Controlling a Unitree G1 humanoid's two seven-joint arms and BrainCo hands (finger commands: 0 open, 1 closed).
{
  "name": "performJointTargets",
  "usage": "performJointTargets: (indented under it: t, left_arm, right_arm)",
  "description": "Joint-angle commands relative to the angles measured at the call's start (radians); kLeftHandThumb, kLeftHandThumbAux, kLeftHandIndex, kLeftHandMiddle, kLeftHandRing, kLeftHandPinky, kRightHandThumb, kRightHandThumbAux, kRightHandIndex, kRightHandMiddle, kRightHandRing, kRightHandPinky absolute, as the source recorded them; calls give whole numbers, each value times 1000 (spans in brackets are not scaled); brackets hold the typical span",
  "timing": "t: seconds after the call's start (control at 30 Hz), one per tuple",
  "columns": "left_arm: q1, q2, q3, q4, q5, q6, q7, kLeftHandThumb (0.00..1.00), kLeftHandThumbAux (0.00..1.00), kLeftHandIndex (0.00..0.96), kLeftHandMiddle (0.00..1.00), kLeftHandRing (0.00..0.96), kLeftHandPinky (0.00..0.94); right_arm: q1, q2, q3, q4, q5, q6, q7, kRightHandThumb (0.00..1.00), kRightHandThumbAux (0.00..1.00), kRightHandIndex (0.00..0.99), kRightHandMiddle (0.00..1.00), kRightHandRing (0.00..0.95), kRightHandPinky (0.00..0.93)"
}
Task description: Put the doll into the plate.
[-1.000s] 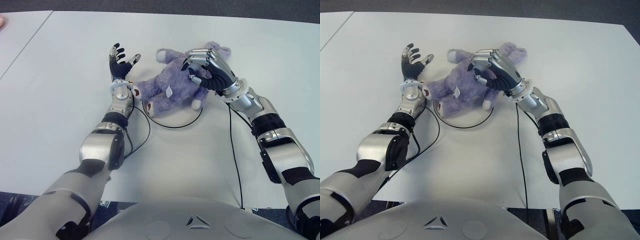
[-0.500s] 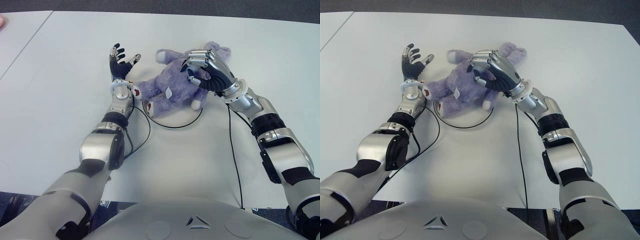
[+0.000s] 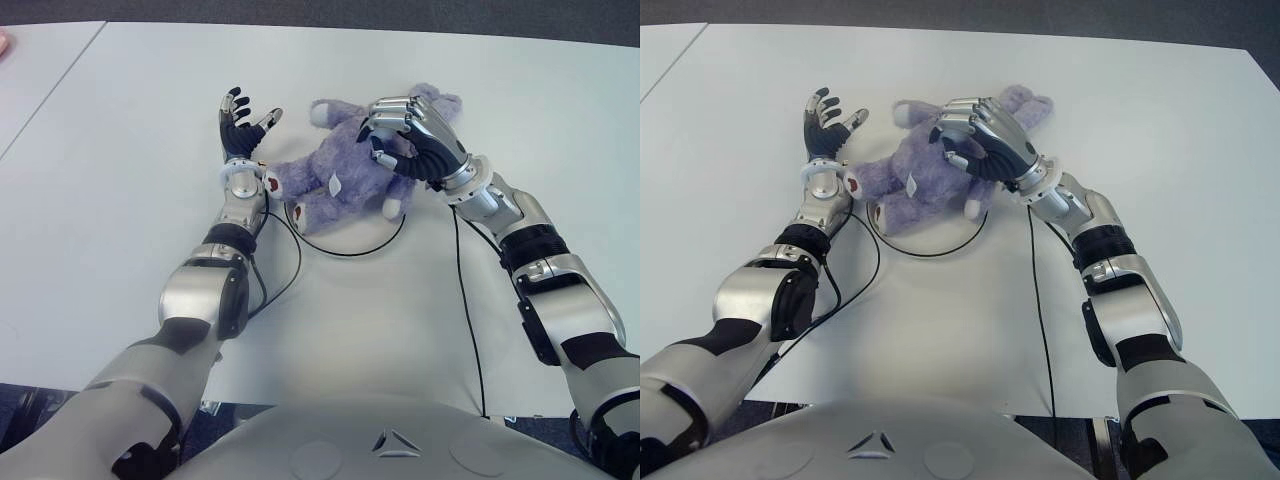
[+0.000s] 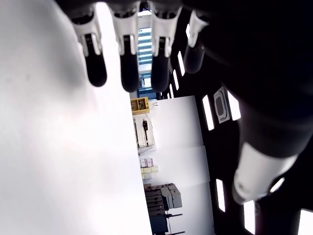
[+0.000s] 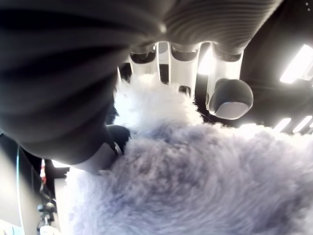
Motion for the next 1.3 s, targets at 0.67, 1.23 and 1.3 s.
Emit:
performJointTargets:
  t: [0.67,1.23,1.3]
  left_arm:
    - [283,-98,2,184,-1,182,-50,0,784,144,194,171,189]
    - [285,-104,26,182,-21,167,-51,0,830,151,210,184,199]
    - [285,-103,27,183,-21,172,-45,0,826,155,214,187,201]
  right_arm:
    - [-46,79,0,-117,91,41,152,708,719,439,879,882,883]
    - [-61,118,-2,-152,122,55,203,715,715,440,869,875,881]
    - [-61,122,-1,-157,124,62,212,716,715,440,869,874,881]
